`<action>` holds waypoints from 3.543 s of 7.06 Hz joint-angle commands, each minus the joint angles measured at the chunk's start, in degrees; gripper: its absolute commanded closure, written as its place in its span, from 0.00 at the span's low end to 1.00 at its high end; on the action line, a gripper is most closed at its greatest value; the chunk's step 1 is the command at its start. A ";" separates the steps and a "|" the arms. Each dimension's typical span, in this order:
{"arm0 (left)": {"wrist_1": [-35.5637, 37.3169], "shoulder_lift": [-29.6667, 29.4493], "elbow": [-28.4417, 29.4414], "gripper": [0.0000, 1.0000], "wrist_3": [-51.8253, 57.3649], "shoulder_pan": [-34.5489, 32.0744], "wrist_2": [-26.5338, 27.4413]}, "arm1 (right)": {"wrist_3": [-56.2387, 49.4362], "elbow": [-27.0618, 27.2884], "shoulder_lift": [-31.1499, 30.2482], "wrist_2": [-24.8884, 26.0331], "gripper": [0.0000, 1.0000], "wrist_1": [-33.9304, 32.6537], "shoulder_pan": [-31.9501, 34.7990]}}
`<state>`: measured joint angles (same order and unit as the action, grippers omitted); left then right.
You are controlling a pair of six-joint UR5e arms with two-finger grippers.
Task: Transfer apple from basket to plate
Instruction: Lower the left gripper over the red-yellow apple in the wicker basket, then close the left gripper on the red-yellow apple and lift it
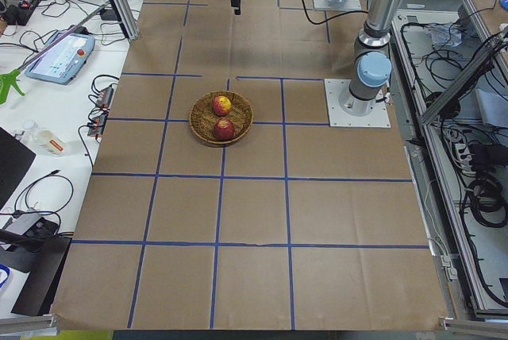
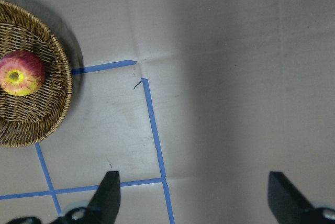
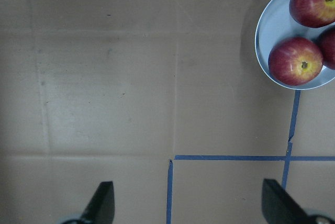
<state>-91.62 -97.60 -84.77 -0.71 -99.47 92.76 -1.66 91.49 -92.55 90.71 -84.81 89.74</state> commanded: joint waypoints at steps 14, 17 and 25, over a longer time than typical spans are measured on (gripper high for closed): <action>34.22 -14.44 -18.15 0.01 37.80 25.11 2.16 | -1.06 2.55 -0.17 0.25 0.00 -1.31 0.00; 34.83 -15.77 -20.33 0.01 37.63 25.11 2.43 | -0.89 2.55 -0.35 0.08 0.00 -1.58 0.00; 37.30 -17.80 -19.03 0.72 37.27 25.37 2.25 | -0.45 2.55 -0.44 -0.18 0.00 -1.58 0.00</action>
<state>-54.46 -115.61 -104.24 36.52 -74.10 95.15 -2.18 93.98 -92.99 90.66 -86.40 89.74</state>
